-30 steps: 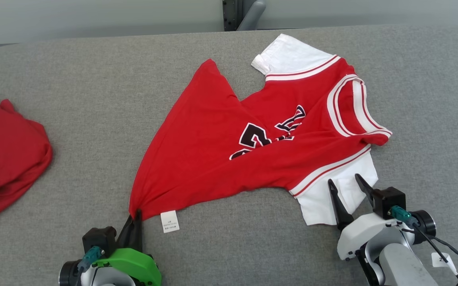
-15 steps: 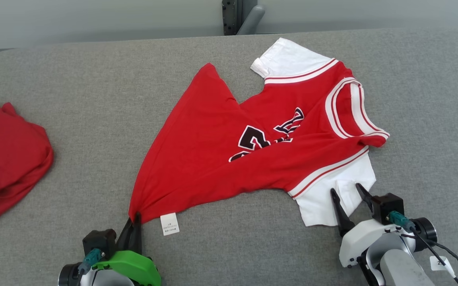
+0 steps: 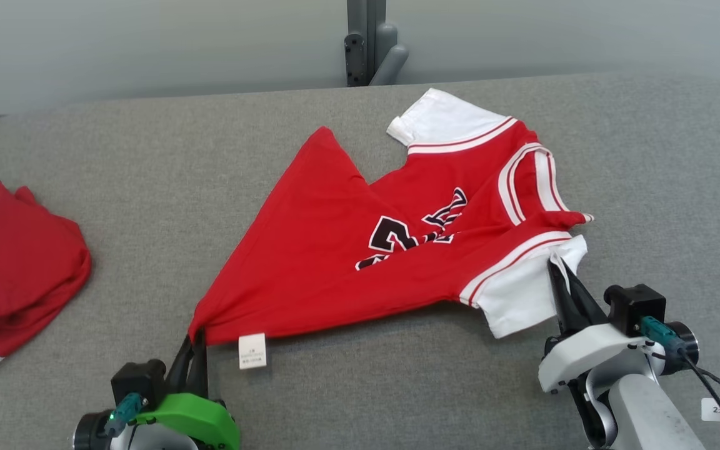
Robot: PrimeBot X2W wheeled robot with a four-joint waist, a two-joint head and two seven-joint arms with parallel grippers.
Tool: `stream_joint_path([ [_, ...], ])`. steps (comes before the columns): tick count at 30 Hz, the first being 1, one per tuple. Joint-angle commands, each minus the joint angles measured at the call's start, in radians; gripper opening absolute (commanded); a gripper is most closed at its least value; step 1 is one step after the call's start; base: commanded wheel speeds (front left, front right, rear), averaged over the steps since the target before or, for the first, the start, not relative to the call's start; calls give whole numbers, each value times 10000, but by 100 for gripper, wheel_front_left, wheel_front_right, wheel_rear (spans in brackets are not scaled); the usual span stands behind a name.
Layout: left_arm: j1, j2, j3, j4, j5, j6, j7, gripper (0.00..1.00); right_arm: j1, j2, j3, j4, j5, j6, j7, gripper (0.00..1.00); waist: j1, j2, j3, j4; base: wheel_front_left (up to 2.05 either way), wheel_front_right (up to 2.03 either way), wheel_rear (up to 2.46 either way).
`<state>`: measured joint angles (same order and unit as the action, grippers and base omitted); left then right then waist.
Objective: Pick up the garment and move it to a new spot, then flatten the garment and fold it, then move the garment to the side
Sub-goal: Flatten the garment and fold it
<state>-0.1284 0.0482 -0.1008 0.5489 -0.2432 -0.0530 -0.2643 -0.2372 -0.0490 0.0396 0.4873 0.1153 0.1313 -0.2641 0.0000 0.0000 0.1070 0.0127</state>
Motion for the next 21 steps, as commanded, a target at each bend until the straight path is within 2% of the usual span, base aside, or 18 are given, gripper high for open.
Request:
stream_joint_path([
  [1, -27, 38, 134, -230, 173, -78, -2, 0, 149, -38, -71, -288, 141, -12, -4, 0, 0, 0, -593, -202, 0, 0, 0],
  [5, -859, 261, 549, -1214, 656, -371, -4, 0, -91, -42, -306, -1395, 540, -12, -13, 0, 0, 0, -1142, -380, 0, 0, 0],
  [10, -2325, 946, 330, -1815, 1086, -679, -4, 0, -920, -41, -497, -2208, 670, -12, -14, 0, 0, 0, -1459, -517, 0, 0, 0],
  [15, -3934, 1695, -70, -2230, 1071, -763, -4, 0, -2050, -77, -751, -2861, 886, -12, -14, 0, 0, 0, -1731, -633, 0, 0, 0],
  [16, -3934, 1695, -70, -2230, 1071, -763, -4, 0, -2050, -77, -751, -2861, 886, -12, -14, 0, 0, 0, -1731, -633, 0, 0, 0],
  [20, -5186, 2206, -378, -2472, 925, -774, -4, 0, -2890, -379, -665, -3375, 1062, -12, -14, 0, 0, 0, -1802, -649, 0, 0, 0],
  [21, -5760, 2488, -613, -2448, 887, -778, 0, 0, -3285, -536, -622, -3534, 1199, -11, -13, 0, 0, 0, -1707, -652, 0, 0, 0],
])
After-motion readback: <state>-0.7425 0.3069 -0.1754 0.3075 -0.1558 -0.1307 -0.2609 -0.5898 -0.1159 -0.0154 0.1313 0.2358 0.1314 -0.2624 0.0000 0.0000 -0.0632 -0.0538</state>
